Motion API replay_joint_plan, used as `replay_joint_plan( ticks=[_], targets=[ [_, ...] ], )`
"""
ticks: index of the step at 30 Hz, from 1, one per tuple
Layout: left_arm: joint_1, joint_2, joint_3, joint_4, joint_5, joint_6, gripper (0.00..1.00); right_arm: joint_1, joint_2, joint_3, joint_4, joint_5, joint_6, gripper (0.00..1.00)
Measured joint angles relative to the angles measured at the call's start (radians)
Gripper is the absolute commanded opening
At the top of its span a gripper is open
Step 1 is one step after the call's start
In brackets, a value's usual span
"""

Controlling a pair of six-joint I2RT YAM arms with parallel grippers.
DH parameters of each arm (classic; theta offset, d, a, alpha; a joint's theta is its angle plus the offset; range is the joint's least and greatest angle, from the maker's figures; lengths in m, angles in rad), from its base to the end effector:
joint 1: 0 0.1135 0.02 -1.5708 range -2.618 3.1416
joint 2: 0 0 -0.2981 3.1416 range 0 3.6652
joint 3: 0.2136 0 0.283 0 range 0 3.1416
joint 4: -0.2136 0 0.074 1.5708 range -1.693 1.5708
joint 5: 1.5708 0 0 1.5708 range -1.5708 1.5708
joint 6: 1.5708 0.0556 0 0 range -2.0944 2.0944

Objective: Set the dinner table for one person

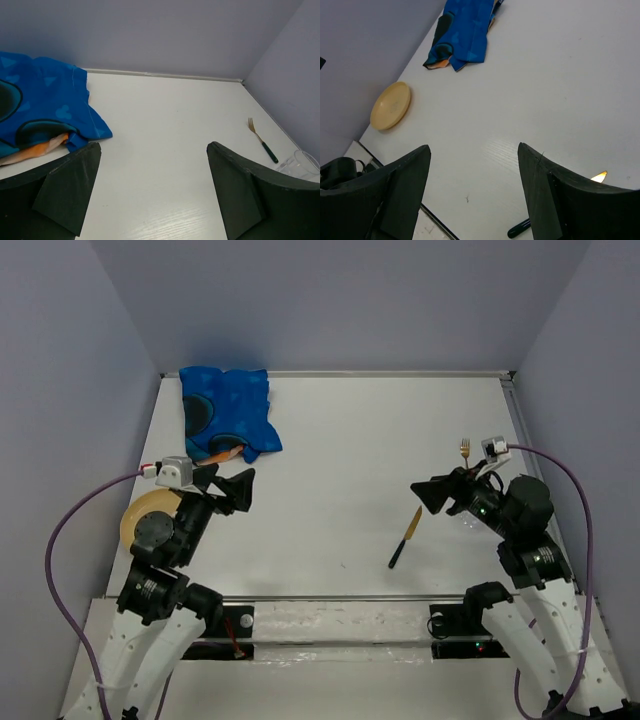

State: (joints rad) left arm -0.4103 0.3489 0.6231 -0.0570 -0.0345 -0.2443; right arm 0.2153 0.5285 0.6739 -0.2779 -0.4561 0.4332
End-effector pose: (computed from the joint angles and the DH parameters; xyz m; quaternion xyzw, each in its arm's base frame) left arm 0.1075 -0.0447 0.3760 0.0385 0.6252 -0.2404 0.7416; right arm 0.1417 0.0560 0.3469 -0.0683 0.7447 0.3657 0.5541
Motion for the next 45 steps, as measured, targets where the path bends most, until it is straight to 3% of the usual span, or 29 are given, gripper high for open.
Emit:
replay_joint_plan(
  ticks=[10,16,22,23,25,29,39,43,44,45],
  targets=[
    [0.0,0.055,0.008,0.011,0.001,-0.013,0.99,0.0,0.063,0.0,0.003,0.0,-0.003,0.76],
    [0.0,0.164,0.029,0.051,-0.041,-0.135,0.99,0.0,0.096,-0.011,0.058,-0.014,0.011,0.75],
    [0.034,0.459,0.005,0.221,-0.15,-0.335,0.99,0.106,0.256,-0.063,0.22,0.012,0.043,0.74],
    [0.065,0.534,-0.008,0.257,-0.156,-0.371,0.8,0.144,0.294,-0.064,0.229,0.024,0.042,0.74],
    [0.148,0.662,-0.017,0.314,-0.149,-0.447,0.69,0.238,0.371,-0.061,0.249,0.069,0.037,0.74],
    [0.273,0.866,-0.014,0.393,-0.171,-0.511,0.71,0.332,0.487,-0.06,0.293,0.115,0.035,0.72],
    [0.35,1.221,0.126,0.475,-0.227,-0.566,0.87,0.38,0.634,-0.06,0.449,0.143,0.046,0.72],
    [0.378,1.277,0.139,0.541,-0.213,-0.566,0.82,0.396,0.668,-0.06,0.477,0.137,0.055,0.72],
    [0.382,1.293,0.145,0.55,-0.209,-0.566,0.78,0.398,0.675,-0.06,0.483,0.135,0.055,0.72],
    [0.388,1.314,0.153,0.564,-0.202,-0.566,0.66,0.403,0.686,-0.06,0.493,0.132,0.057,0.72]
  ],
)
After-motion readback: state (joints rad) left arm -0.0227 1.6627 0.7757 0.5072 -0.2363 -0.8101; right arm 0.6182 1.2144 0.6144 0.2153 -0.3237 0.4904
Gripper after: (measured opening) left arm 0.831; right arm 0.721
